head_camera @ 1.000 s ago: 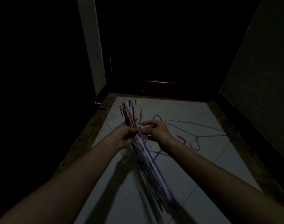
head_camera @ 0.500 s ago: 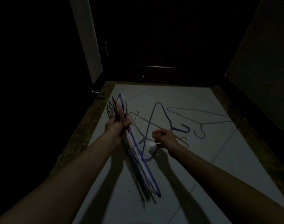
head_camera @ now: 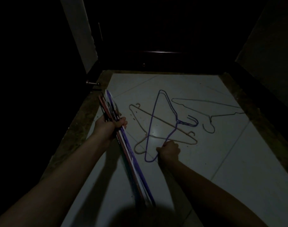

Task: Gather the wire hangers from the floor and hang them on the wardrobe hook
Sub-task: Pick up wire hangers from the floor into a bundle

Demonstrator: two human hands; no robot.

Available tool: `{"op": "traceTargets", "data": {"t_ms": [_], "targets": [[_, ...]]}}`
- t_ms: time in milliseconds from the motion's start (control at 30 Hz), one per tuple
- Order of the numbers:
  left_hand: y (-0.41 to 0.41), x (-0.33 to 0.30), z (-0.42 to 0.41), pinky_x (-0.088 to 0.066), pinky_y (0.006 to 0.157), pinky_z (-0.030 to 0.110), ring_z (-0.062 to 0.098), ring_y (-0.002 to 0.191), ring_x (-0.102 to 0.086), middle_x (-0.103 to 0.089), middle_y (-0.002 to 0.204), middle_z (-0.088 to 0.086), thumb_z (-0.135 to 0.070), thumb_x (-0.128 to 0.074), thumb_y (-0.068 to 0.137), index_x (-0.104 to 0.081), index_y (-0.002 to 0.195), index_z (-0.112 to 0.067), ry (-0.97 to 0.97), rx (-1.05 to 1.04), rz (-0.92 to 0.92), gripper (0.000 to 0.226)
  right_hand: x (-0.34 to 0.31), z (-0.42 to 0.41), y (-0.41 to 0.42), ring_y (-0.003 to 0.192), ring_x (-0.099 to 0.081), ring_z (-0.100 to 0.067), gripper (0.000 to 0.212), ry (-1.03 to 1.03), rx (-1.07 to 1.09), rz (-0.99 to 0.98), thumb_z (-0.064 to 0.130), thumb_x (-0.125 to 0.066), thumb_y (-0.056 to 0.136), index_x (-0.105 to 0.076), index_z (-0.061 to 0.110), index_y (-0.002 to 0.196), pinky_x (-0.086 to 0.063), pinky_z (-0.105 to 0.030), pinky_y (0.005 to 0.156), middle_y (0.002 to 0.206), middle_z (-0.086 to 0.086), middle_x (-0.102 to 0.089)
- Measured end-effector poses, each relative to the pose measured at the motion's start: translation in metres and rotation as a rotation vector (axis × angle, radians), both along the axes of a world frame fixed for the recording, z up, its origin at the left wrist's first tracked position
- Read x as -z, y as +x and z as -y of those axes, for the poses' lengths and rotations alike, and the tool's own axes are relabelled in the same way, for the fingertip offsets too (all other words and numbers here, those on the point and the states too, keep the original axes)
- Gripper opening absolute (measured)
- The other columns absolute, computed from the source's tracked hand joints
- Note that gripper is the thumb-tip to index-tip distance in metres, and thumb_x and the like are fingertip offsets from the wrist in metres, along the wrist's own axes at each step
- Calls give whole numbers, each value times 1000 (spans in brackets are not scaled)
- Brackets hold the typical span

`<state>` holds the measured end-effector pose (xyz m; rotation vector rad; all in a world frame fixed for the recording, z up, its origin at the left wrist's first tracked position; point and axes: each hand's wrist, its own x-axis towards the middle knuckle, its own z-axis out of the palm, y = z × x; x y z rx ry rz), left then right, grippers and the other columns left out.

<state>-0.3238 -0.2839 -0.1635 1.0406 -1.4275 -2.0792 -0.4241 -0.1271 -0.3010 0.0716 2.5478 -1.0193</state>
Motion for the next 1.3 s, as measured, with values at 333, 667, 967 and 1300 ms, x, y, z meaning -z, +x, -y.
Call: {"op": "traceTargets", "data": {"t_ms": [333,667,967,1300], "targets": [[3,4,-5,-52,49,19,13,60,-64,-59,96,15,8,-47,91,-56,111,-2,113,26,44,24,-35,-30,-11,65,-53,-30,37,-604,321,289,-22,-50,80,-52,-5,113,-49,-39,60,86,-25,-56],[8,-26,-24,-55,52,18,19,77,-61,-56,109,18,14,-47,88,-55,89,-5,142,29,-50,21,-107,-61,-18,75,-56,-28,31,-510,75,137,-14,-59,78,-63,-6,108,-52,-38,67,82,-17,-60],[12,-56,-36,-50,64,25,18,76,-58,-57,99,16,19,-49,84,-55,111,0,129,30,-52,33,-163,-73,-6,70,-58,-15,27,-550,-228,166,-10,-59,83,-63,-6,110,-54,-15,57,92,-13,-61],[11,-77,-37,-51,61,28,23,80,-57,-56,116,20,17,-52,84,-39,134,1,32,-68,-107,55,-186,-70,15,79,-59,-12,28,-468,-513,272,-14,-52,84,-63,1,105,-53,-15,63,90,-5,-61]]}}
